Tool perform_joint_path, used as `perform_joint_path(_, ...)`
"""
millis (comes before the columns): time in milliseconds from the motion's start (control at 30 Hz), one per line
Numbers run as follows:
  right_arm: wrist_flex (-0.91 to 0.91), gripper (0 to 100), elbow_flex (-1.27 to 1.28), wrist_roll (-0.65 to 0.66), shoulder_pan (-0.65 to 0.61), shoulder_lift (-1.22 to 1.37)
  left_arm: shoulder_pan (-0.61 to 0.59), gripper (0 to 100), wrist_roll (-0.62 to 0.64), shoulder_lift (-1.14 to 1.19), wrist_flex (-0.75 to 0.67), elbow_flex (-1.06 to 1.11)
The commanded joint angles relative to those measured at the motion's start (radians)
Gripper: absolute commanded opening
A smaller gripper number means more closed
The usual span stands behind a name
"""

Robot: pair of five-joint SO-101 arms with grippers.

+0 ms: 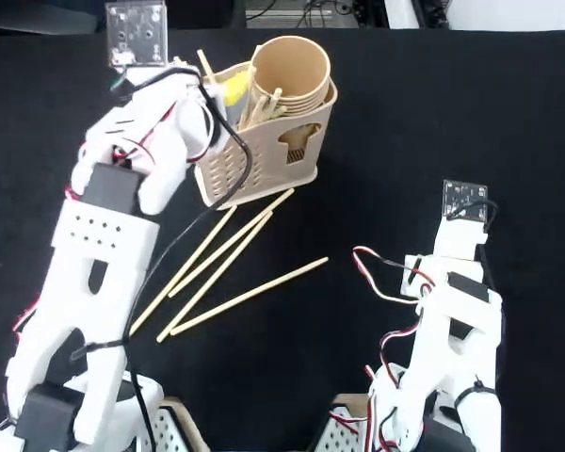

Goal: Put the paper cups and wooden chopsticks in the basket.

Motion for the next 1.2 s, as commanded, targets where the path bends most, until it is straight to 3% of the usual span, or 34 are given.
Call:
perform_joint_path(0, -0.018, 2.5, -0.025, 0.003, -0.011, 0.007, 0.008, 23, -0.06, 0.002, 0.321, -0.213)
perform_joint_path(267, -0.018, 2.5, -0.027, 0.003, -0.011, 0.007, 0.007, 23, -0.31, 0.0, 0.795, -0.2)
perform_joint_path(433, -0.018, 2.5, -0.027, 0.003, -0.011, 0.007, 0.005, 23, -0.381, -0.009, 0.861, -0.033)
perform_joint_path(600, -0.018, 2.5, -0.025, 0.003, -0.011, 0.007, -0.001, 23, -0.503, -0.021, 0.713, 0.303)
perform_joint_path(833, -0.018, 2.5, -0.025, 0.003, -0.011, 0.007, -0.058, 23, -0.548, -0.199, 0.397, 0.728)
perform_joint_path(1167, -0.018, 2.4, -0.025, 0.003, -0.011, 0.007, -0.05, 23, -0.551, -0.238, 0.163, 0.857)
